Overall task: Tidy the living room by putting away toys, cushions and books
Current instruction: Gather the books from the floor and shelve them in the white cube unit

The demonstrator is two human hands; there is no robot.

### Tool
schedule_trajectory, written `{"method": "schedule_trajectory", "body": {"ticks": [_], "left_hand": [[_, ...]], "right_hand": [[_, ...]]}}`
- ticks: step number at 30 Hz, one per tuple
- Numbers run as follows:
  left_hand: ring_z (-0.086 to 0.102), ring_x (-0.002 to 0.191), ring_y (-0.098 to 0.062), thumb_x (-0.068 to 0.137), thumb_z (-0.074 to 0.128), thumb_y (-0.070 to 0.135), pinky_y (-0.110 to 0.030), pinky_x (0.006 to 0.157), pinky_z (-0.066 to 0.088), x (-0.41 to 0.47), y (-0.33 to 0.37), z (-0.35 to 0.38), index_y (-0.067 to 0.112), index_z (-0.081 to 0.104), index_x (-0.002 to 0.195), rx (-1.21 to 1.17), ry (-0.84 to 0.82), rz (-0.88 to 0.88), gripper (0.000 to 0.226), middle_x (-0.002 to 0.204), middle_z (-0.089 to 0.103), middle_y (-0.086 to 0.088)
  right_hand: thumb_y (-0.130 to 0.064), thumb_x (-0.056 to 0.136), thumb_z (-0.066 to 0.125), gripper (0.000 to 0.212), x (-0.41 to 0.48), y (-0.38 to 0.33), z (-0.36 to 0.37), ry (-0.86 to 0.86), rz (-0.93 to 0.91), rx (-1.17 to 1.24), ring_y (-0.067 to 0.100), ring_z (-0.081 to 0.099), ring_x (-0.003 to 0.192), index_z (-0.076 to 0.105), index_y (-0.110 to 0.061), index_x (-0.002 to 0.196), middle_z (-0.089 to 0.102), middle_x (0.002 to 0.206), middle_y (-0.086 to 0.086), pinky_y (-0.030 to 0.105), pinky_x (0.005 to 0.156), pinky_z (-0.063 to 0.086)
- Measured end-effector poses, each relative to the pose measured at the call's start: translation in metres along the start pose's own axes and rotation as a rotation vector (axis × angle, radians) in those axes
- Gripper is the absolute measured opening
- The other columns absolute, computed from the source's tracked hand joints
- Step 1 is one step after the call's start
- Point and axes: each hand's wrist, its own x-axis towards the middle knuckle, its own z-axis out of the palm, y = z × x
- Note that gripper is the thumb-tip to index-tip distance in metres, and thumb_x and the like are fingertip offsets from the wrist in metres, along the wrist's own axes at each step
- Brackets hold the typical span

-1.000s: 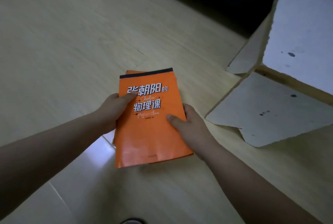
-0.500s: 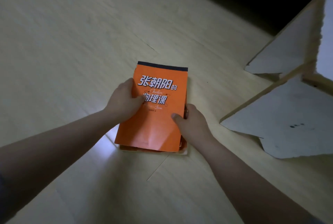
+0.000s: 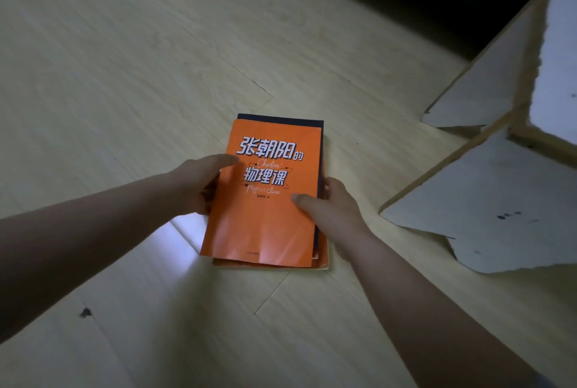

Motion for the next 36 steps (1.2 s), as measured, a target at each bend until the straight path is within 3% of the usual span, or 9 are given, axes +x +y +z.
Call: {"method": "schedule_trajectory", "body": {"ticks": [3,8,12,16,20,22,27,32,36], "left_hand": [[0.056,0.073,-0.023,0.082,0.067,0.034,-0.037,0.070,0.044,0.003,-0.003,0.000,0.006,0.054,0.108,0.027,0.024,0.025,0.040,0.084,0.058,-0.008],[0.069,0.094,-0.032,0.062,0.081,0.048,-0.051,0.087,0.052,0.002,-0.013,0.001,0.016,0.060,0.118,0.103,-0.156,0.003,0.068,0.105,0.072,-0.010],[0.068,0.099,-0.032,0.066,0.077,0.038,-0.052,0.094,0.049,-0.004,-0.022,0.011,0.016,0.060,0.120,0.162,-0.285,0.009,0.061,0.107,0.072,-0.009],[0.070,0.092,-0.029,0.072,0.076,0.028,-0.043,0.077,0.056,-0.013,-0.023,0.013,0.009,0.056,0.121,0.097,-0.271,0.145,0.057,0.105,0.072,-0.010],[0.071,0.094,-0.025,0.064,0.083,0.031,-0.043,0.082,0.055,-0.026,-0.009,0.010,0.010,0.053,0.121,0.038,-0.257,0.376,0.067,0.110,0.070,-0.006],[0.070,0.096,-0.021,0.069,0.081,0.032,-0.042,0.084,0.055,-0.034,-0.003,0.013,0.012,0.052,0.121,0.013,-0.231,0.522,0.063,0.112,0.070,-0.002],[0.064,0.109,-0.019,0.071,0.077,0.032,-0.042,0.092,0.053,-0.037,-0.002,0.019,0.016,0.050,0.127,0.073,-0.207,0.756,0.064,0.120,0.066,0.000],[0.062,0.109,-0.008,0.065,0.078,0.040,-0.027,0.083,0.055,-0.040,-0.006,0.028,0.034,0.039,0.137,0.220,-0.208,0.815,0.082,0.124,0.062,0.012],[0.061,0.110,-0.006,0.063,0.079,0.046,-0.023,0.080,0.056,-0.040,-0.009,0.034,0.036,0.032,0.140,0.186,-0.233,0.833,0.091,0.126,0.059,0.013]], "right_hand": [[-0.023,0.082,0.072,0.068,0.004,0.001,-0.012,-0.032,0.174,0.245,0.017,0.060,0.098,0.037,-0.007,0.138,0.058,0.119,0.003,0.031,0.076,0.051],[-0.018,0.080,0.075,0.020,-0.002,0.010,-0.027,-0.061,0.304,0.435,0.017,0.064,0.079,0.062,-0.010,0.094,0.069,0.088,0.004,0.032,0.063,0.049],[-0.017,0.076,0.079,0.025,-0.006,0.019,-0.030,-0.062,0.285,0.429,0.018,0.068,0.074,0.065,-0.009,0.095,0.072,0.088,0.007,0.027,0.058,0.050],[-0.033,0.048,0.091,0.082,-0.011,0.022,-0.019,-0.022,0.168,0.358,0.029,0.068,0.095,0.058,-0.006,0.118,0.069,0.109,0.012,0.042,0.083,0.057],[-0.019,0.077,0.080,0.042,-0.016,0.009,-0.030,0.008,-0.061,0.358,0.021,0.069,0.093,0.057,-0.015,0.112,0.069,0.108,0.005,0.038,0.078,0.057],[-0.024,0.078,0.078,0.045,-0.021,-0.004,-0.036,0.087,-0.215,0.308,0.016,0.066,0.094,0.050,-0.018,0.113,0.066,0.108,-0.004,0.039,0.083,0.055],[-0.021,0.081,0.074,0.050,-0.028,-0.013,-0.042,0.220,-0.507,0.194,-0.007,0.059,0.090,0.036,-0.031,0.112,0.055,0.103,-0.021,0.014,0.072,0.051],[-0.025,0.076,0.079,0.068,-0.030,-0.008,-0.041,0.214,-0.539,0.156,-0.004,0.055,0.105,0.034,-0.033,0.127,0.053,0.114,-0.023,0.020,0.082,0.050],[-0.028,0.073,0.081,0.069,-0.035,-0.004,-0.037,0.203,-0.535,0.154,-0.010,0.053,0.104,0.031,-0.048,0.117,0.050,0.117,-0.027,0.008,0.070,0.049]]}}
